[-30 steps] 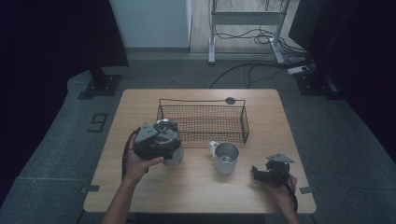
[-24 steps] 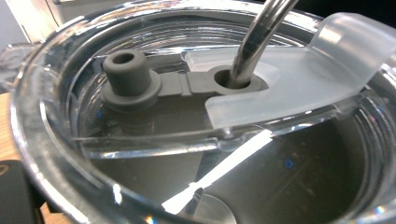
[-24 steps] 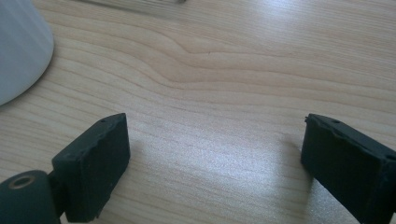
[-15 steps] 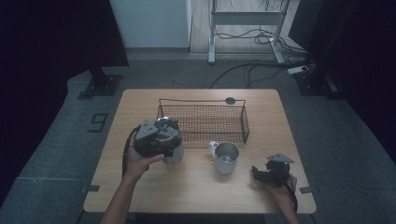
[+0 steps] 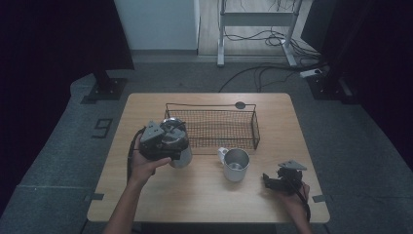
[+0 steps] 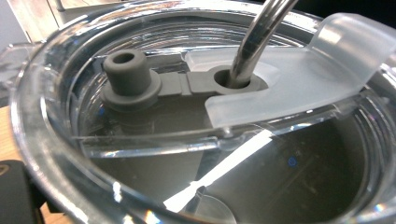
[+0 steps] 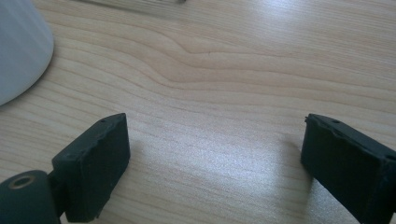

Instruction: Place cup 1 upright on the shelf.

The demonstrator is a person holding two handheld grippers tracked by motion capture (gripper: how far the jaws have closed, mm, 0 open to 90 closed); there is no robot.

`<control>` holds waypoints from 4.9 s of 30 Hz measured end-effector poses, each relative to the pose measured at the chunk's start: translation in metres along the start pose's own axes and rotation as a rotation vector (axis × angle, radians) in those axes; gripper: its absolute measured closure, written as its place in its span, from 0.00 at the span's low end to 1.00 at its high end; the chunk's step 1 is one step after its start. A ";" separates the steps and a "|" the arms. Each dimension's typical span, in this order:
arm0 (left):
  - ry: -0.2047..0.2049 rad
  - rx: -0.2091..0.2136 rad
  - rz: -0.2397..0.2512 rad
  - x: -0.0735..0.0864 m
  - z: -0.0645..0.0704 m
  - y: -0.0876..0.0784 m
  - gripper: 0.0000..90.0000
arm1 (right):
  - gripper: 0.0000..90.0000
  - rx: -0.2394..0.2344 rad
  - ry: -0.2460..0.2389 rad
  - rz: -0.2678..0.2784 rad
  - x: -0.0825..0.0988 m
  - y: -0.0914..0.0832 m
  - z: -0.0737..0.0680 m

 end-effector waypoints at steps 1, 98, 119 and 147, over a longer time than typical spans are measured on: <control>0.001 0.000 0.000 0.000 0.000 0.000 0.05 | 0.09 0.000 0.000 0.000 0.000 0.000 0.000; 0.040 -0.029 -0.037 -0.043 -0.011 0.086 0.05 | 0.11 -0.009 -0.008 0.007 0.000 0.000 0.000; 0.047 -0.036 -0.036 -0.047 -0.030 0.114 0.05 | 0.11 -0.009 -0.010 0.007 0.000 0.000 0.000; 0.007 -0.071 -0.050 -0.039 -0.060 0.141 0.05 | 0.12 -0.007 -0.008 0.008 0.000 0.000 0.000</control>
Point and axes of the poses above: each handheld gripper's, and its own axes: y roughly forward along the jaws, x roughly out of its underside, z roughly to its right, the point moved 6 cm from there along y, roughly forward along the jaws, and after that the axes turned 14 degrees about z, right-handed, at the moved point
